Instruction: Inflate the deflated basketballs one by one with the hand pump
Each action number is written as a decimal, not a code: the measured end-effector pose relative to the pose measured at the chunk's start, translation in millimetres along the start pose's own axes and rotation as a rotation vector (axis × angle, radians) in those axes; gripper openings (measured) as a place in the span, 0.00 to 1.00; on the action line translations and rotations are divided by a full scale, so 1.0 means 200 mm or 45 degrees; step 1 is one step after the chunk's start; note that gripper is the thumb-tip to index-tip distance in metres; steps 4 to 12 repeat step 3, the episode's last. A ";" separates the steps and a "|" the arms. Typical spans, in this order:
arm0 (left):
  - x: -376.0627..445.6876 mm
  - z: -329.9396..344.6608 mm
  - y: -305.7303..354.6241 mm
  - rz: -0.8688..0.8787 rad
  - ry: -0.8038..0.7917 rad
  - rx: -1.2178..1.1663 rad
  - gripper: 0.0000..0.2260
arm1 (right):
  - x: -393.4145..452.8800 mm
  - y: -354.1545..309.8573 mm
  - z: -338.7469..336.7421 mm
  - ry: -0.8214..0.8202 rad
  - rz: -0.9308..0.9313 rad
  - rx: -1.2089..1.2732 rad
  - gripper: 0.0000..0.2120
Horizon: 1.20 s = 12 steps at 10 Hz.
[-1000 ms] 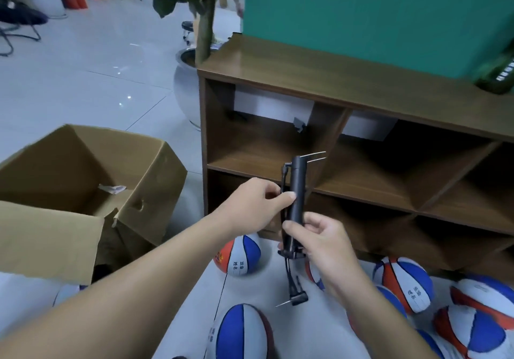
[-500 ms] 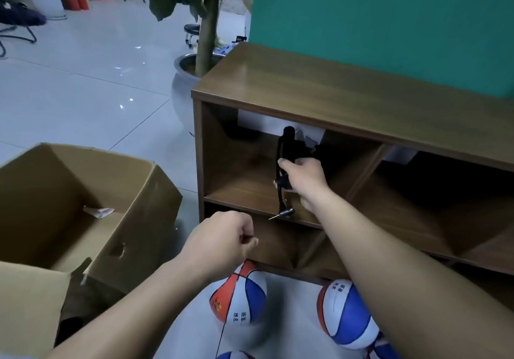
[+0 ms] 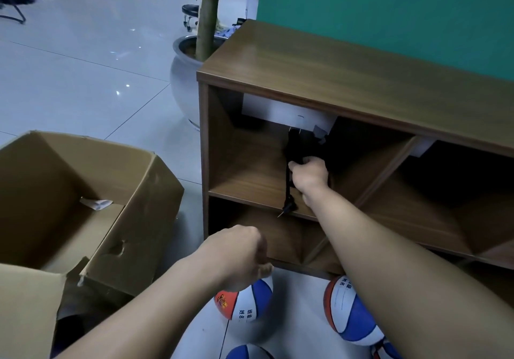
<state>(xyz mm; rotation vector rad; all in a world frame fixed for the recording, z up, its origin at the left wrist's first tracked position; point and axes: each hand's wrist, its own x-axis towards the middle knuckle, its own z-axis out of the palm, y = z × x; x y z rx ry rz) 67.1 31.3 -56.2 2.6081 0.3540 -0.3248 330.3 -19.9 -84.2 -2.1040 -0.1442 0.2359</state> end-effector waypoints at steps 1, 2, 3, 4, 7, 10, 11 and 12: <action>0.00 0.00 0.00 0.014 -0.009 -0.014 0.15 | 0.00 -0.01 0.01 0.000 -0.043 -0.104 0.19; 0.00 -0.01 0.00 0.024 -0.042 -0.021 0.13 | -0.04 -0.03 -0.02 -0.009 -0.067 -0.176 0.21; 0.01 -0.01 0.00 0.045 -0.044 -0.060 0.12 | -0.07 -0.03 -0.05 -0.019 -0.103 -0.213 0.24; 0.01 -0.01 0.00 0.045 -0.044 -0.060 0.12 | -0.07 -0.03 -0.05 -0.019 -0.103 -0.213 0.24; 0.01 -0.01 0.00 0.045 -0.044 -0.060 0.12 | -0.07 -0.03 -0.05 -0.019 -0.103 -0.213 0.24; 0.01 -0.01 0.00 0.045 -0.044 -0.060 0.12 | -0.07 -0.03 -0.05 -0.019 -0.103 -0.213 0.24; 0.01 -0.01 0.00 0.045 -0.044 -0.060 0.12 | -0.07 -0.03 -0.05 -0.019 -0.103 -0.213 0.24; 0.01 -0.01 0.00 0.045 -0.044 -0.060 0.12 | -0.07 -0.03 -0.05 -0.019 -0.103 -0.213 0.24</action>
